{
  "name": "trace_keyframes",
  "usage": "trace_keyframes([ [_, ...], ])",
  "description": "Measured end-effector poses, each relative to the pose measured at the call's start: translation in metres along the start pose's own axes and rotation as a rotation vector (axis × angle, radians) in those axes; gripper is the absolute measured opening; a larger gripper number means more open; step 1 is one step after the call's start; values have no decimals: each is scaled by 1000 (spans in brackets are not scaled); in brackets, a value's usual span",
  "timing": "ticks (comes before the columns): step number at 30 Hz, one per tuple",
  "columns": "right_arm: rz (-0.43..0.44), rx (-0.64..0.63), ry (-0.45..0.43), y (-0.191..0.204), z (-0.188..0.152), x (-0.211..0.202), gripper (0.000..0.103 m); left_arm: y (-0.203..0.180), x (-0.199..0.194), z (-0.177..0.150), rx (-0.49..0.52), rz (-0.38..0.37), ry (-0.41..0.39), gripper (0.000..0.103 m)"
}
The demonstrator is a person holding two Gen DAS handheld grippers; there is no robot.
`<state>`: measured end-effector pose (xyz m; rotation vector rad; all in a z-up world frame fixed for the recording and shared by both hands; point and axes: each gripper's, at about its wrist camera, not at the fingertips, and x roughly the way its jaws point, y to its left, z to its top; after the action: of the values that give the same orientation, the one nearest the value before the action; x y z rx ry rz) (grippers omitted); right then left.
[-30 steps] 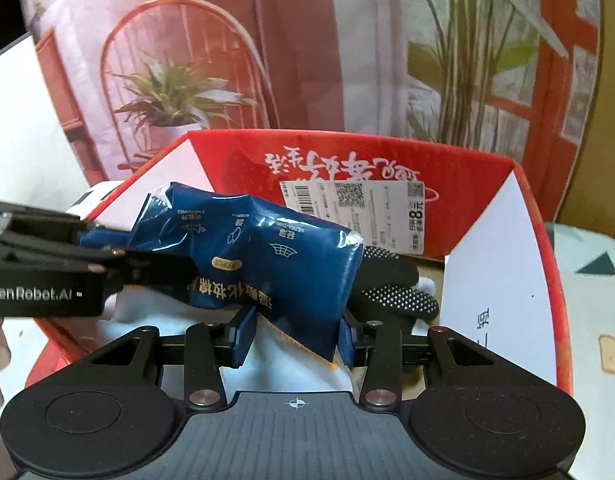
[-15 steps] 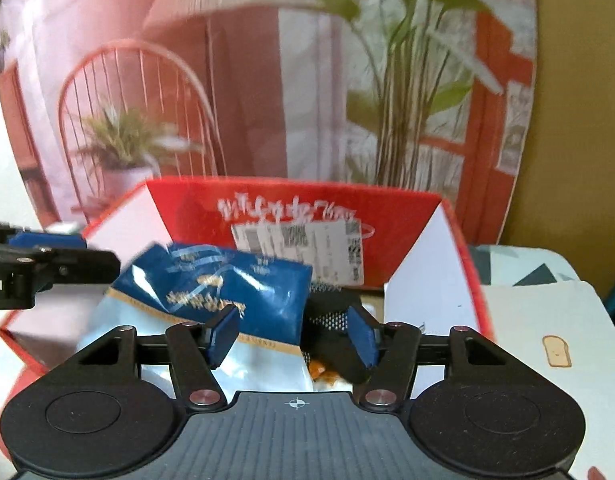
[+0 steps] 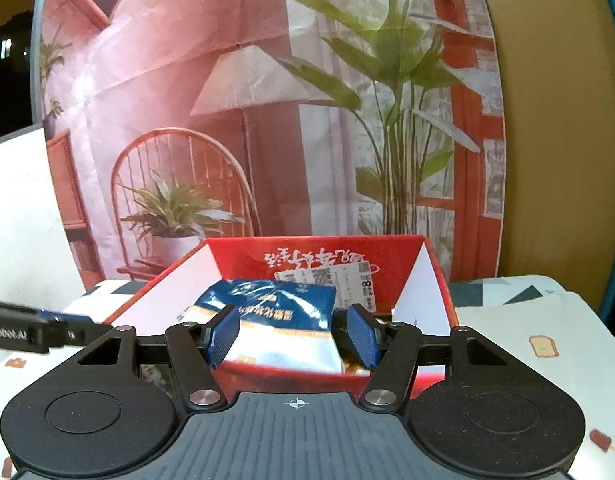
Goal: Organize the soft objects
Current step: 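Return both grippers to the pile and close them on the grey knit glove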
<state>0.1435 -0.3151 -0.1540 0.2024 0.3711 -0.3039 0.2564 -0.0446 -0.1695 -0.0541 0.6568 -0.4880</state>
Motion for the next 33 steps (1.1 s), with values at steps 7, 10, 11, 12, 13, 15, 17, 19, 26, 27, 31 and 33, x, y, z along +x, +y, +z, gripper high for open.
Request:
trace_keyframes([
  [7, -16, 17, 68, -5, -34, -13, 57, 7, 16, -16, -43, 12, 57, 51],
  [10, -54, 34, 110, -14, -53, -12, 56, 9, 23, -21, -58, 19, 72, 52],
  [11, -66, 39, 122, -17, -59, -12, 56, 11, 25, -22, -65, 19, 77, 52],
  [12, -78, 43, 134, -20, -65, -11, 56, 12, 28, -24, -74, 21, 83, 52],
  [13, -95, 53, 150, -24, -71, -10, 56, 13, 30, -25, -81, 22, 91, 52],
  [15, -123, 87, 166, -32, -78, -8, 56, 15, 35, -27, -96, 25, 102, 51],
  [17, -151, 119, 168, -39, -84, -8, 57, 17, 40, -29, -107, 33, 112, 51],
  [19, -183, 132, 161, -45, -87, -7, 60, 18, 43, -31, -113, 39, 116, 52],
  [26, -171, 197, 199, -60, -102, 5, 64, 27, 57, -35, -155, 25, 157, 52],
  [27, -161, 204, 206, -61, -105, 6, 62, 27, 58, -35, -157, 20, 159, 52],
  [31, -129, 187, 228, -58, -111, 12, 50, 26, 61, -36, -155, 12, 163, 52],
  [33, -115, 175, 234, -55, -112, 14, 41, 24, 62, -37, -152, 10, 162, 51],
])
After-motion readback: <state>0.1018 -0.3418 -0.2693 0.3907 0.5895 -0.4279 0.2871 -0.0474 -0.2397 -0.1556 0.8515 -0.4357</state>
